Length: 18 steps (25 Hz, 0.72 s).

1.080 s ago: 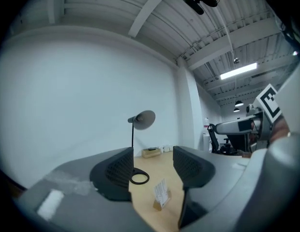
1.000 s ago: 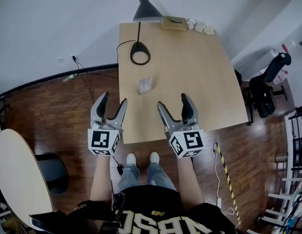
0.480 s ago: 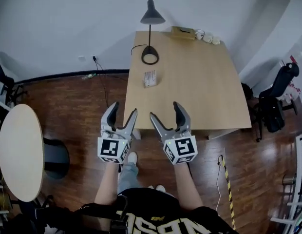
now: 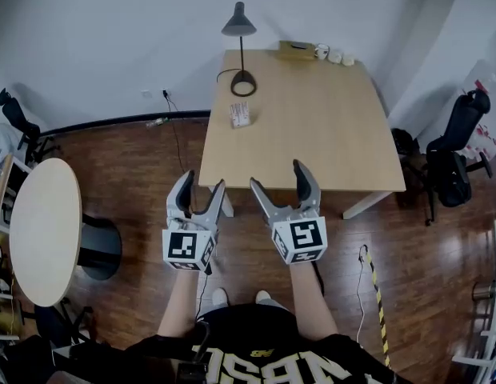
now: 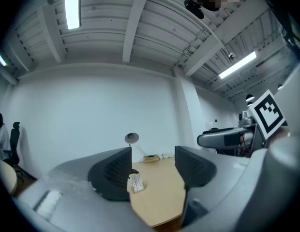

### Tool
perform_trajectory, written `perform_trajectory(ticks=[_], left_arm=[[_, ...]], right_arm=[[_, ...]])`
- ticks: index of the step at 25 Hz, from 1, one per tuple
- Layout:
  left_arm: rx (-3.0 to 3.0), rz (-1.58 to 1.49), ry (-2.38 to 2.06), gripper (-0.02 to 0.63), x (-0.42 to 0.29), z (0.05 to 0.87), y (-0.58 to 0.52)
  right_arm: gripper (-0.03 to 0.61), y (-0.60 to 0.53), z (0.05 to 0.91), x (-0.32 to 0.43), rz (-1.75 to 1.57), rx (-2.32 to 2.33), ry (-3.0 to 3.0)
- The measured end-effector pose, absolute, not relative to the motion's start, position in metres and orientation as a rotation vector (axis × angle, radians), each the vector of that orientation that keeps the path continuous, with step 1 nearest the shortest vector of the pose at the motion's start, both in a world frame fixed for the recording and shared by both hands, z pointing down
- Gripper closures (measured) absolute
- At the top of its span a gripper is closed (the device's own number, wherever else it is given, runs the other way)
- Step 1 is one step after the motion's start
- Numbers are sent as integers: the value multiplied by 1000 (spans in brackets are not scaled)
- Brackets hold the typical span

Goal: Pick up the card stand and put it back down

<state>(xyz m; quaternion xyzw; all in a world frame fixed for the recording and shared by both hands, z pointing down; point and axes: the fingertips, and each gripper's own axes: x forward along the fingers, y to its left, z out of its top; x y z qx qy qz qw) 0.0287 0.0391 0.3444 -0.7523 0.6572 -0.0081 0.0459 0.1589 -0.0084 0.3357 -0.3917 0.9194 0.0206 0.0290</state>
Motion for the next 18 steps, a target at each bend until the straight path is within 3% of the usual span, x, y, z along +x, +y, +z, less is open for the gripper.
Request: perform_trajectory(ticks=[8,18], left_arm=[[-2303,59,1893,328,27,295,80],[-2314,73,1928,330,14,316,83]], right_arm=[[164,21,348,150,26,-1288,2870],[166,40,319,114,74,-1166,2863]])
